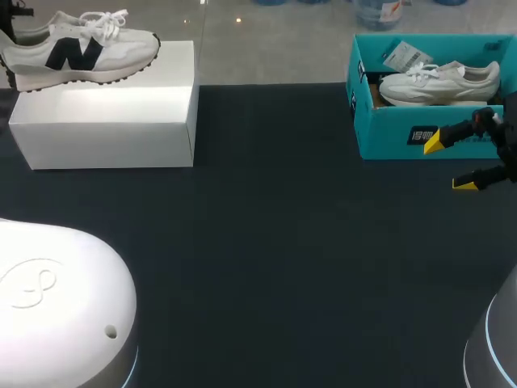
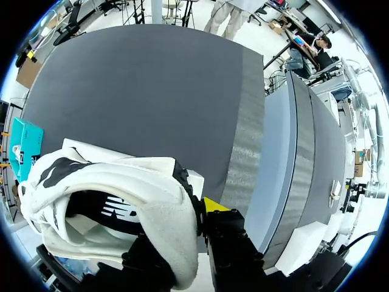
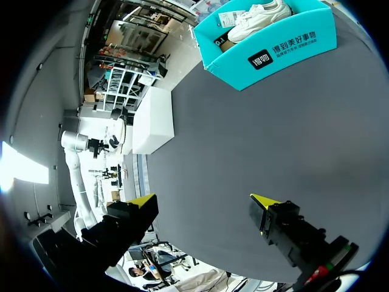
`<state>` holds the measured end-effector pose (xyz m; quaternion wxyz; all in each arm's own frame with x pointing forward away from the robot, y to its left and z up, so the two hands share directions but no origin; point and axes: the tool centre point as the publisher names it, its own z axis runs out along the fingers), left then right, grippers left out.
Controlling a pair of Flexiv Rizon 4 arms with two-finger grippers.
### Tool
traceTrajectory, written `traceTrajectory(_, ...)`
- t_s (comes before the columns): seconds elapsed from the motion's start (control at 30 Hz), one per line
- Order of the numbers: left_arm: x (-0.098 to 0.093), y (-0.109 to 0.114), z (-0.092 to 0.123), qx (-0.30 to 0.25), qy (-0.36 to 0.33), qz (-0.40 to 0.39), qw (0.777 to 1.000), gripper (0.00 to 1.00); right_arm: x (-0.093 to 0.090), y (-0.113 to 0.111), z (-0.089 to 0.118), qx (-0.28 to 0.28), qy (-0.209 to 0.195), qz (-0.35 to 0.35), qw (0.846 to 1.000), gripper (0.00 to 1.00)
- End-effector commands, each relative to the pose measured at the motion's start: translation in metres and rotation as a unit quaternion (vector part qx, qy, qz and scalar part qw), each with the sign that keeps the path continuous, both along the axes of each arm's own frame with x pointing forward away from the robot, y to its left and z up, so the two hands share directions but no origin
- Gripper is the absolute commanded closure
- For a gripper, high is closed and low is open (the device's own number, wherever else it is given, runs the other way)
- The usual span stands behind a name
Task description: Take the shoe out of the shoebox, open the shoe tongue, remove and reinsert the insole, then place the shoe into the shoebox
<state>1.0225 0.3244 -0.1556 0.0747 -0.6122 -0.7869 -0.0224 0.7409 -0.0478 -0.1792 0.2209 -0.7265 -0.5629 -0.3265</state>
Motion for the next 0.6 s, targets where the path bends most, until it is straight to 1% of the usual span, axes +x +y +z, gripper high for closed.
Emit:
traceTrajectory(0.03, 0.000, 0.001, 0.003, 0.000, 0.001, -0.001, 1.000, 1.00, 0.000, 0.001, 0.000, -0.002, 0.001, -0.001, 1.000, 0.00)
traceTrajectory(0.07, 0.000, 0.000, 0.001, -0.004, -0.004, -0.021, 1.000, 1.00, 0.000, 0.001, 0.000, -0.002, 0.001, -0.001, 1.000, 0.00)
traceTrajectory(0.1, 0.000, 0.000, 0.000, -0.021, 0.018, -0.069, 0.997, 1.00, 0.000, 0.001, 0.000, -0.002, 0.001, -0.001, 1.000, 0.00)
traceTrajectory(0.17, 0.003, 0.001, 0.000, -0.045, -0.009, -0.133, 0.990, 1.00, 0.000, 0.001, 0.000, -0.002, 0.001, -0.001, 1.000, 0.00)
traceTrajectory(0.2, 0.004, 0.002, 0.000, -0.056, 0.009, -0.149, 0.987, 1.00, 0.000, 0.001, 0.000, -0.002, 0.001, -0.001, 1.000, 0.00)
traceTrajectory(0.23, 0.010, 0.001, 0.002, -0.057, 0.022, -0.126, 0.990, 1.00, 0.000, 0.001, 0.000, -0.002, 0.001, -0.001, 1.000, 0.00)
traceTrajectory(0.27, 0.014, 0.000, 0.002, -0.030, 0.026, -0.120, 0.992, 1.00, 0.000, 0.001, 0.000, -0.002, 0.001, -0.001, 1.000, 0.00)
traceTrajectory(0.6, 0.014, 0.000, 0.002, -0.030, 0.026, -0.120, 0.992, 1.00, 0.000, 0.001, 0.000, -0.002, 0.001, -0.001, 1.000, 0.00)
